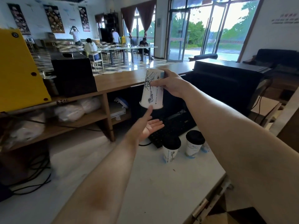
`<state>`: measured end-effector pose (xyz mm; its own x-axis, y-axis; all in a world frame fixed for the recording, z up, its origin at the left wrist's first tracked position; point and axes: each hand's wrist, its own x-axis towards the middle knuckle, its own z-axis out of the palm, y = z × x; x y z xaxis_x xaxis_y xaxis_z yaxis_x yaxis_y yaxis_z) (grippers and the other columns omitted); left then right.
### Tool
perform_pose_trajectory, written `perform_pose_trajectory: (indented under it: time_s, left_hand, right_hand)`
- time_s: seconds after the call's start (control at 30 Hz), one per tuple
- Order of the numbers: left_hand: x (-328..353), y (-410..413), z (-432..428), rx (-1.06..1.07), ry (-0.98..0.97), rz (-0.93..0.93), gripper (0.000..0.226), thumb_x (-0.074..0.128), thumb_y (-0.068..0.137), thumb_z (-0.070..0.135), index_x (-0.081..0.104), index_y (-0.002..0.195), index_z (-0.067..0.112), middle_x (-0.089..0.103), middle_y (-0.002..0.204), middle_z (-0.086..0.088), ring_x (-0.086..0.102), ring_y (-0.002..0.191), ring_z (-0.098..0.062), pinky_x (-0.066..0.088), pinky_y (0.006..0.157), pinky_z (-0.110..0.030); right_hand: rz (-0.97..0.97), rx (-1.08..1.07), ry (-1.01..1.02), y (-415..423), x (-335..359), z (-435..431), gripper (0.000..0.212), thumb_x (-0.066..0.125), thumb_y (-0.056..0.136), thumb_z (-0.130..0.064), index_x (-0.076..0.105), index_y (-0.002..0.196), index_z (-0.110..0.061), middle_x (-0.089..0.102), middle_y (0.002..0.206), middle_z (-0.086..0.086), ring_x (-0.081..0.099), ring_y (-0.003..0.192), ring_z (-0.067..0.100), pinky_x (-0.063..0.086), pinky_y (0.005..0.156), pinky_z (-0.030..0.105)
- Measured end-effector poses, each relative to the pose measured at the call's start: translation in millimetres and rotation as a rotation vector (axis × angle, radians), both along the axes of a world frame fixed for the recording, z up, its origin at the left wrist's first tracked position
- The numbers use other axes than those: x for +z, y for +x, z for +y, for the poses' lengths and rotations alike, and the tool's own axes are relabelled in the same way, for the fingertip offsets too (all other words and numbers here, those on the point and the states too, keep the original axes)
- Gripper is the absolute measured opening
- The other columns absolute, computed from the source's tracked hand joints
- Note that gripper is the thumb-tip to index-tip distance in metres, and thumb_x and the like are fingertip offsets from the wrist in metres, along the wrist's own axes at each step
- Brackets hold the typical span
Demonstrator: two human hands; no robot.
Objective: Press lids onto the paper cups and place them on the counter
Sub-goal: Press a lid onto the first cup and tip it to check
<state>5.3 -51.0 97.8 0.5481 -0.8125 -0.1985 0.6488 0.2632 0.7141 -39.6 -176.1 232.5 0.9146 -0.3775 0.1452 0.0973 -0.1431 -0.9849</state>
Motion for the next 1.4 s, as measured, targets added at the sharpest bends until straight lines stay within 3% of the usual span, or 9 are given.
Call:
perform_pose_trajectory:
  time_s: [0.1, 0.23, 0.33, 0.57, 0.73, 0.87, 1.0, 1.17, 1.4]
  left_hand:
    - [-2.3, -25.8, -14.4, -0.059, -0.305, 0.278, 0.096, 0.065, 0.075, 0.05, 0.02, 0.141, -0.004, 0.041, 0.138, -0.033, 0.048, 0.123, -0.044, 0.042, 0.101, -0.056]
    - [-1.7, -33.3, -24.9, 0.094, -0.533, 0.444, 0.084, 0.071, 0.074, 0.041, 0.032, 0.136, 0.001, 0.048, 0.132, -0.029, 0.05, 0.122, -0.043, 0.041, 0.101, -0.059]
    - [-12.9, -22.7, -21.3, 0.19, -0.482, 0.407, 0.067, 0.065, 0.082, 0.041, 0.043, 0.134, 0.007, 0.052, 0.126, -0.023, 0.051, 0.119, -0.038, 0.036, 0.106, -0.058]
    - [-46.3, -14.1, -1.9, 0.269, -0.363, 0.352, 0.063, 0.064, 0.085, 0.032, 0.043, 0.137, 0.004, 0.05, 0.137, -0.022, 0.049, 0.127, -0.035, 0.038, 0.108, -0.049]
    - [-56.1, -4.4, 16.4, 0.336, -0.206, 0.213, 0.046, 0.056, 0.092, 0.031, 0.05, 0.128, 0.002, 0.055, 0.133, -0.018, 0.05, 0.127, -0.031, 0.037, 0.109, -0.047]
    - [-42.1, 10.8, 32.8, 0.31, -0.059, 0.024, 0.034, 0.054, 0.093, 0.03, 0.058, 0.115, 0.005, 0.063, 0.12, -0.014, 0.058, 0.116, -0.026, 0.044, 0.104, -0.042]
    - [-26.5, 33.2, 50.8, 0.31, 0.134, -0.141, 0.027, 0.061, 0.089, 0.027, 0.06, 0.11, 0.012, 0.067, 0.104, -0.006, 0.064, 0.097, -0.018, 0.059, 0.066, -0.029]
    - [-9.3, 45.5, 68.7, 0.282, 0.289, -0.29, 0.028, 0.069, 0.083, 0.021, 0.06, 0.108, 0.012, 0.069, 0.098, -0.005, 0.066, 0.09, -0.017, 0.055, 0.064, -0.03]
    - [11.0, 60.4, 85.2, 0.232, 0.338, -0.497, 0.027, 0.071, 0.078, 0.011, 0.062, 0.102, 0.019, 0.068, 0.1, -0.001, 0.062, 0.098, -0.018, 0.051, 0.079, -0.031]
  right_hand:
    - [-0.017, -0.01, 0.088, -4.6, -7.4, 0.0, 0.065, 0.071, 0.072, 0.008, 0.044, 0.13, -0.003, 0.06, 0.119, 0.015, 0.059, 0.111, 0.029, 0.051, 0.094, 0.037]
    - [-0.063, -0.014, 0.25, -14.9, -38.2, -4.8, 0.071, 0.068, 0.073, 0.012, 0.04, 0.136, -0.007, 0.055, 0.123, 0.016, 0.059, 0.107, 0.025, 0.052, 0.093, 0.037]
    - [-0.078, 0.003, 0.316, -24.8, -68.7, -13.3, 0.068, 0.064, 0.077, 0.013, 0.039, 0.135, -0.012, 0.053, 0.12, 0.012, 0.058, 0.105, 0.021, 0.05, 0.095, 0.033]
    - [0.107, 0.102, 0.248, -35.5, -129.3, -28.0, 0.064, 0.072, 0.075, -0.003, 0.042, 0.132, -0.005, 0.057, 0.128, 0.013, 0.058, 0.117, 0.025, 0.05, 0.093, 0.029]
    - [0.261, 0.168, 0.186, -34.8, -131.6, -26.4, 0.039, 0.065, 0.082, 0.0, 0.053, 0.119, -0.006, 0.063, 0.116, 0.012, 0.064, 0.105, 0.021, 0.054, 0.091, 0.027]
    - [0.507, 0.202, -0.215, -22.0, -123.9, -25.3, 0.058, 0.074, 0.078, -0.021, 0.048, 0.129, -0.015, 0.056, 0.129, 0.005, 0.054, 0.118, 0.018, 0.044, 0.104, 0.033]
    - [0.618, 0.248, -0.606, -2.2, -110.3, -12.1, 0.068, 0.07, 0.075, -0.05, 0.049, 0.132, -0.02, 0.055, 0.131, -0.002, 0.05, 0.12, 0.016, 0.039, 0.107, 0.035]
    - [0.553, 0.327, -0.63, 18.7, -104.7, 22.2, 0.054, 0.07, 0.078, -0.043, 0.058, 0.121, -0.013, 0.064, 0.119, 0.002, 0.061, 0.109, 0.017, 0.047, 0.1, 0.038]
    - [0.433, 0.389, -0.313, 35.0, -111.5, 45.9, 0.048, 0.07, 0.08, -0.008, 0.052, 0.124, -0.003, 0.063, 0.122, 0.014, 0.062, 0.111, 0.025, 0.05, 0.097, 0.039]
